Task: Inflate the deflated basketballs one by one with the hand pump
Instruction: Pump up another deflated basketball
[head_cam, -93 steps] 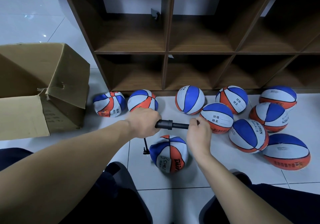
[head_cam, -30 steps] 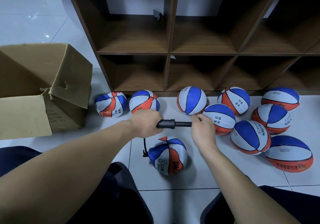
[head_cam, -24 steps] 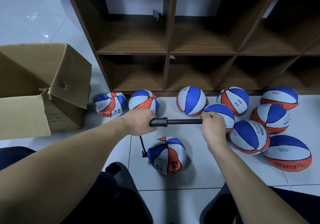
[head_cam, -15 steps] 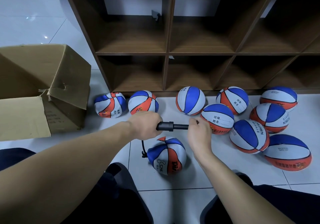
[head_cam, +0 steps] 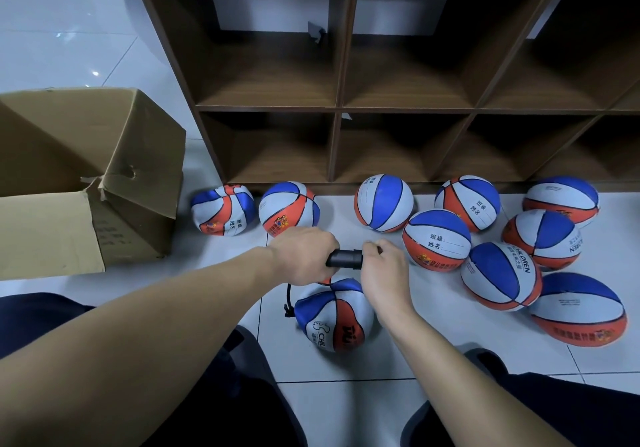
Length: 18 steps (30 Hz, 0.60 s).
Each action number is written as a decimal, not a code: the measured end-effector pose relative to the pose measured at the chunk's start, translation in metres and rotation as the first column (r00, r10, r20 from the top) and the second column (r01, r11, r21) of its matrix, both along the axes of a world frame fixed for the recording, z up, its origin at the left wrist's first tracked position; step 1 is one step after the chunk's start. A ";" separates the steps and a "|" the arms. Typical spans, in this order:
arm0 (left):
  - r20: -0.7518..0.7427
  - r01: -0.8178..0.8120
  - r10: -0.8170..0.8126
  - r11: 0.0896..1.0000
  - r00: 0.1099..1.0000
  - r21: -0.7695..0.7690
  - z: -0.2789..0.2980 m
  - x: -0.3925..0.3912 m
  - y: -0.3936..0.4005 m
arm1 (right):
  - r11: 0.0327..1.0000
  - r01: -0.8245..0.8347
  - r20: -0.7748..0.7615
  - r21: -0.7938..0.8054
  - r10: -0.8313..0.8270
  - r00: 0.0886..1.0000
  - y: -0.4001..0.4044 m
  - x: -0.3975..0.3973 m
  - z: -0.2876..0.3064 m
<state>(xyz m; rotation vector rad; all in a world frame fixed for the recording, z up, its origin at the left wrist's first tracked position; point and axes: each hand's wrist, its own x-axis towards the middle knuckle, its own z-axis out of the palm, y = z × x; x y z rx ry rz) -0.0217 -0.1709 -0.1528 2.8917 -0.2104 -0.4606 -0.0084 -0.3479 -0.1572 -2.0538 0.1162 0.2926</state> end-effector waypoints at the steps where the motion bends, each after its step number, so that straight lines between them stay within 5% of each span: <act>1: 0.000 0.000 0.000 1.000 1.000 0.001 0.000 0.000 0.001 | 1.000 -0.005 -0.001 -0.002 0.005 1.000 0.000 0.001 0.000; 6: 0.001 -0.021 0.022 0.999 1.000 -0.027 -0.001 -0.001 0.006 | 0.999 -0.040 -0.009 -0.029 0.040 0.999 -0.007 0.009 0.002; 12: -0.028 -0.093 0.093 0.996 0.995 -0.006 -0.006 -0.001 0.035 | 0.985 0.173 -0.031 0.016 -0.172 0.985 -0.038 0.040 0.009; 18: -0.018 -0.105 0.105 0.994 0.994 0.029 -0.005 -0.001 0.034 | 0.979 0.203 0.022 0.033 -0.204 0.979 -0.034 0.035 0.008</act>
